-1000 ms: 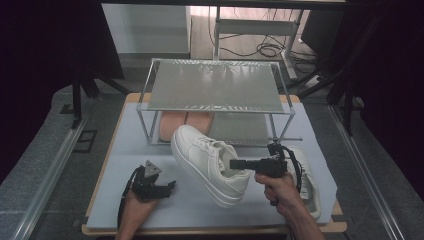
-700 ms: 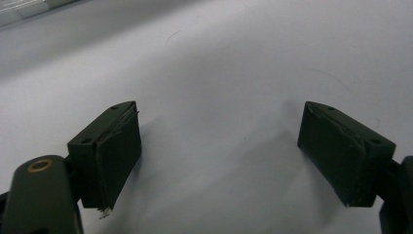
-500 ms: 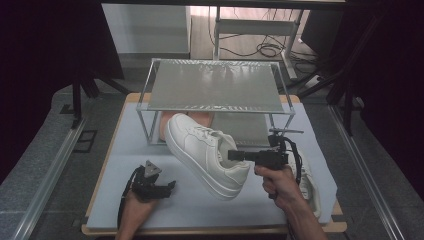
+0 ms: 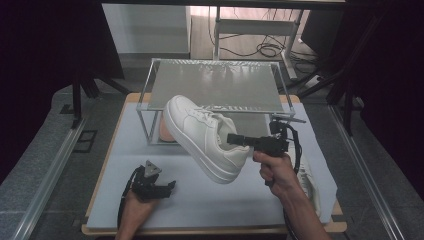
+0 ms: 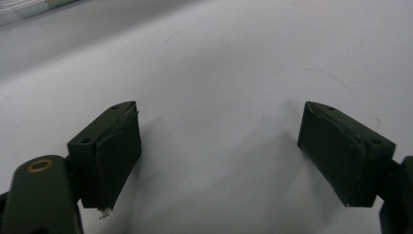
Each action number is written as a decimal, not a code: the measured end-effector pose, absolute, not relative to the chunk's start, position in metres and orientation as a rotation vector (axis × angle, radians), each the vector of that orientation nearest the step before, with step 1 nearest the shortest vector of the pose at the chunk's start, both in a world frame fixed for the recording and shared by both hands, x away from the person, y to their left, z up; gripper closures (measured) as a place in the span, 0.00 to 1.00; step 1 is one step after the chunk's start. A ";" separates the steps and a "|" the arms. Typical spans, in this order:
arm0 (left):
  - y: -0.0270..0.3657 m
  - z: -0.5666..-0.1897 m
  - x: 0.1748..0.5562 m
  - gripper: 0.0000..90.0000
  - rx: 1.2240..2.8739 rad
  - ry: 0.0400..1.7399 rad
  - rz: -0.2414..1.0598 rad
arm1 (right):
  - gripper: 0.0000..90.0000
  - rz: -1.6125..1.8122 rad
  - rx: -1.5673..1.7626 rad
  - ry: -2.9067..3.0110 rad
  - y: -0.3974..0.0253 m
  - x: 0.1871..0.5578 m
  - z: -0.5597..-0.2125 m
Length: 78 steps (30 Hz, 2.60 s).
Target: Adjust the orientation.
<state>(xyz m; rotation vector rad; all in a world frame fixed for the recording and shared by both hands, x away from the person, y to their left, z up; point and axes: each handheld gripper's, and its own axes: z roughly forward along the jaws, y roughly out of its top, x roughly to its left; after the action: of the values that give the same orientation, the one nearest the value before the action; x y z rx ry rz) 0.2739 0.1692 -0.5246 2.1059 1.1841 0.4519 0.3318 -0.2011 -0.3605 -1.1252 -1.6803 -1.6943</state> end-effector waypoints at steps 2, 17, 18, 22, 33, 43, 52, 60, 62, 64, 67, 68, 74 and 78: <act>0.169 -0.525 0.274 0.18 2.107 1.184 0.452 | 0.92 -1.707 -1.135 -1.675 -0.200 0.336 -0.358; 0.169 -0.525 0.274 0.18 2.110 1.182 0.451 | 0.92 -1.781 -1.287 -1.617 -0.192 0.373 -0.356; 0.169 -0.525 0.274 0.18 2.110 1.182 0.451 | 0.92 -1.783 -1.300 -1.616 -0.191 0.375 -0.356; 0.169 -0.525 0.274 0.18 2.110 1.183 0.453 | 0.92 -1.797 -1.346 -1.615 -0.188 0.383 -0.353; 0.169 -0.525 0.274 0.18 2.108 1.183 0.453 | 0.91 -1.860 -1.509 -1.621 -0.181 0.408 -0.345; 0.169 -0.525 0.274 0.18 2.111 1.182 0.455 | 0.83 -1.903 -1.564 -1.674 -0.160 0.415 -0.338; 0.169 -0.524 0.274 0.18 2.112 1.181 0.454 | 0.67 -1.922 -1.519 -1.634 -0.156 0.419 -0.337; 0.169 -0.524 0.274 0.18 2.113 1.181 0.455 | 0.61 -1.964 -1.478 -1.662 -0.177 0.413 -0.332; 0.169 -0.524 0.274 0.18 2.113 1.181 0.456 | 0.62 -1.990 -1.455 -1.656 -0.183 0.409 -0.331; 0.169 -0.524 0.274 0.18 2.113 1.181 0.456 | 0.61 -2.001 -1.434 -1.664 -0.189 0.405 -0.332; 0.169 -0.524 0.274 0.18 2.112 1.181 0.458 | 0.61 -2.005 -1.426 -1.705 -0.194 0.397 -0.334; 0.169 -0.524 0.274 0.18 2.113 1.181 0.456 | 0.62 -2.010 -1.417 -1.725 -0.195 0.394 -0.335; 0.169 -0.524 0.274 0.18 2.113 1.181 0.457 | 0.71 -2.038 -1.334 -1.869 -0.196 0.373 -0.340; 0.169 -0.524 0.274 0.18 2.112 1.180 0.458 | 0.77 -2.028 -1.260 -1.914 -0.192 0.360 -0.347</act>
<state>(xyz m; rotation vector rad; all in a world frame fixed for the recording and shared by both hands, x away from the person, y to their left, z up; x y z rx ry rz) 0.2736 0.1692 -0.5244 2.1123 1.1804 0.4581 0.3602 -0.1917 -0.3466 -1.2603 -1.9143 -2.0275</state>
